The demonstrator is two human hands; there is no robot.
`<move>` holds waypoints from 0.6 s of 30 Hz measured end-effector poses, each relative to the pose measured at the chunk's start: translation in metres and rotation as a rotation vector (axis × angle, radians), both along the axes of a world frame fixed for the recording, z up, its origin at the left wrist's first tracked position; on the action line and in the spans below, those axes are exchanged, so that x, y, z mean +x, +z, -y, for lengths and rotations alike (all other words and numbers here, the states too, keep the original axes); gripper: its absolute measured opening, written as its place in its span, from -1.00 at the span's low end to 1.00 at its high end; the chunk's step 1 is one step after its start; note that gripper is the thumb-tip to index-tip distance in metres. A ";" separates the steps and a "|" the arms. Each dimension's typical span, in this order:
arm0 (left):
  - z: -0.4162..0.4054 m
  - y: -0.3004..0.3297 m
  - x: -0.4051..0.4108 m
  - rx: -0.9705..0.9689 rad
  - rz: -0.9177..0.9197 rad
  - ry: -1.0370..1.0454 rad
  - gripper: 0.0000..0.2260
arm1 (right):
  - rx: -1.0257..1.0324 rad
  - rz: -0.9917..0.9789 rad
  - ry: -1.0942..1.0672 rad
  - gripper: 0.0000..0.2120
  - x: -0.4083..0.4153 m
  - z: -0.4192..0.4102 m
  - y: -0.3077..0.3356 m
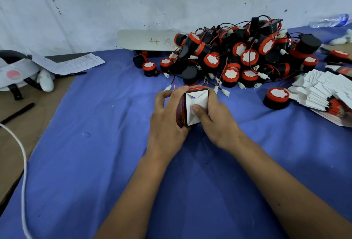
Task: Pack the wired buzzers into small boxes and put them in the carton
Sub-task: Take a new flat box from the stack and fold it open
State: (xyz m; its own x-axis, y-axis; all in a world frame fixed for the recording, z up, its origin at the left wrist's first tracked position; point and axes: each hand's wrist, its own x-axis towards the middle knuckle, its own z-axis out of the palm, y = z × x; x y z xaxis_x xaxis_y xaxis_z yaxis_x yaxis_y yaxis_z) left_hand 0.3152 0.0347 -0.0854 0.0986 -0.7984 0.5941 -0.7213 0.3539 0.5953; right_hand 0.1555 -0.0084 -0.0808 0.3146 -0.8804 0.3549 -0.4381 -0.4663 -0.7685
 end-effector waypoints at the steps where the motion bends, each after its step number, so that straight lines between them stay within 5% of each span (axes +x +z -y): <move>1: 0.000 0.000 -0.001 0.005 0.002 -0.001 -0.21 | 0.004 0.002 -0.018 -0.61 0.000 0.000 0.000; 12: 0.000 -0.001 0.003 0.017 -0.088 -0.003 -0.21 | -0.010 0.170 -0.022 -0.69 -0.001 0.000 0.007; 18: 0.001 -0.001 0.002 -0.005 -0.138 -0.055 -0.24 | 0.241 0.475 0.104 -0.74 -0.005 0.004 0.008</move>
